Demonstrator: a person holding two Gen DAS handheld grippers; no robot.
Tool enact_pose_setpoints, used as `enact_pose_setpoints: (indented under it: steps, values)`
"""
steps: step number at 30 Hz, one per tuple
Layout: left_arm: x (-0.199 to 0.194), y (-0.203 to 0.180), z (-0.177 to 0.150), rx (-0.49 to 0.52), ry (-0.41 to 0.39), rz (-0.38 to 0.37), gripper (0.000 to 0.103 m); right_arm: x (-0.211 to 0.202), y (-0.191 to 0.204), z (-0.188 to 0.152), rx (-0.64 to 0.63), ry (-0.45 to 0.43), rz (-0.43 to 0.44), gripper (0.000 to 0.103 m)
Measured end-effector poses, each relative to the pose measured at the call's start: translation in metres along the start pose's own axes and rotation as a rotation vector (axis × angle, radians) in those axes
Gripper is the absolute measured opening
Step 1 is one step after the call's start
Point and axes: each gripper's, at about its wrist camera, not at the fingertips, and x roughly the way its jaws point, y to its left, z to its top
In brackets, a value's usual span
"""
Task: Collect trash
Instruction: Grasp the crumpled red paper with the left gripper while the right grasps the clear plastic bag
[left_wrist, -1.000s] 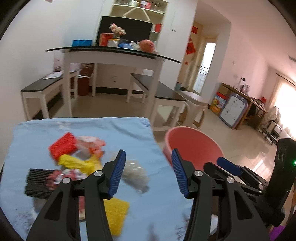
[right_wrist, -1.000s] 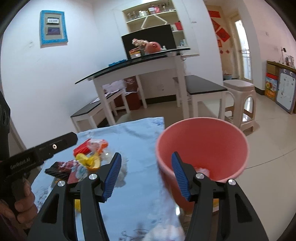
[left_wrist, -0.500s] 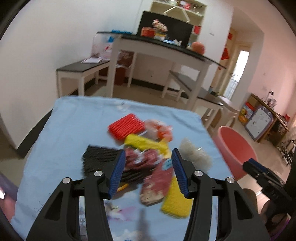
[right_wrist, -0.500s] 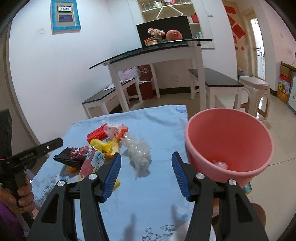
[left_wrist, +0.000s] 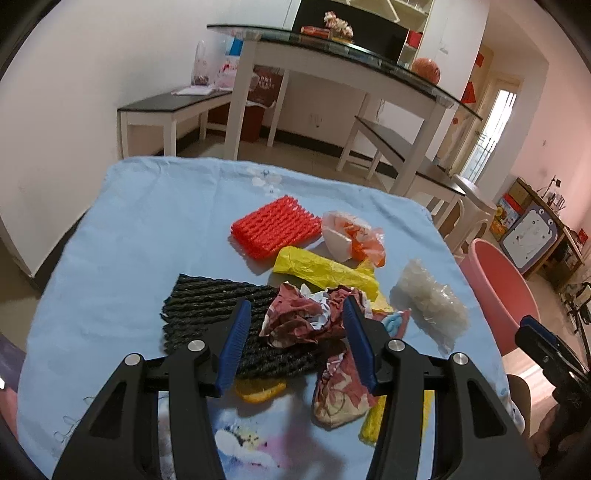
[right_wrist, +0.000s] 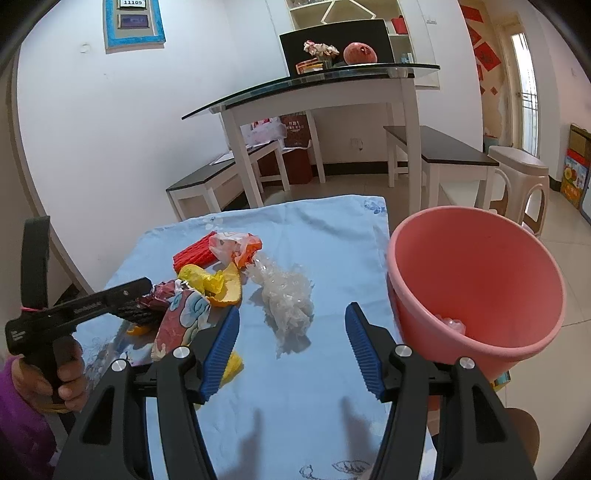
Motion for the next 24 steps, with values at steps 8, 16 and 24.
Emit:
enact_pose_setpoints:
  steps: [8, 16, 24]
  values:
    - [0.006, -0.004, -0.003, 0.035, 0.034, -0.068, 0.052, 0.019, 0.003, 0.008, -0.009, 0.043, 0.026, 0.061]
    - [-0.001, -0.005, -0.008, 0.043, 0.022, -0.075, 0.033, 0.032, -0.001, 0.012, -0.006, 0.080, 0.044, 0.064]
    - [-0.021, 0.000, -0.001, -0.003, -0.004, -0.095, 0.031, 0.054, -0.008, 0.015, 0.023, 0.134, 0.060, 0.067]
